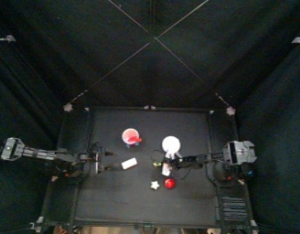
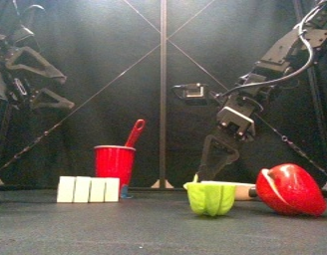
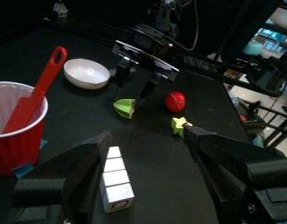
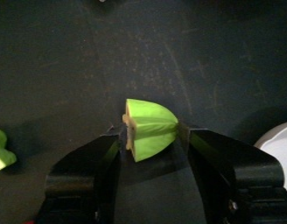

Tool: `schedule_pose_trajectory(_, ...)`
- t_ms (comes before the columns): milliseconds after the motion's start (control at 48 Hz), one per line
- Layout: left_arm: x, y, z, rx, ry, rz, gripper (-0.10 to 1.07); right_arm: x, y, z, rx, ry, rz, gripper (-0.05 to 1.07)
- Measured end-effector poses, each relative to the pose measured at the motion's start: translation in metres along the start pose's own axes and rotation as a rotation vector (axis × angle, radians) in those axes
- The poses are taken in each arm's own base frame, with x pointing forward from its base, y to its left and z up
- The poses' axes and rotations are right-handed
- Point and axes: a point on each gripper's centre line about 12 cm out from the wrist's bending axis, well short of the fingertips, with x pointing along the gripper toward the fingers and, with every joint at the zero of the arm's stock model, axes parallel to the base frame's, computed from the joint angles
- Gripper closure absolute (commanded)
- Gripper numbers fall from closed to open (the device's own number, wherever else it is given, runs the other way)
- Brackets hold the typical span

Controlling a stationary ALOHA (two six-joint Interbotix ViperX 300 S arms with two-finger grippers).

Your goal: Grab starfruit top

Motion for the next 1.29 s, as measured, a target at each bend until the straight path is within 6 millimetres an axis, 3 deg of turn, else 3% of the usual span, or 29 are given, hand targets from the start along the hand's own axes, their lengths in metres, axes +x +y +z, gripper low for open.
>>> schedule_pose_trajectory(1083,0.0,0.0,0.0,0.0,0.0,0.0,-0.01,0.02,-0.007,0.002,0.031,0.027,-0.019,0.19)
schedule_pose_trajectory(1292,0.0,0.0,-0.001,0.0,0.001,0.0,-0.01,0.026,-0.011,-0.003,0.059,0.05,-0.029,0.14)
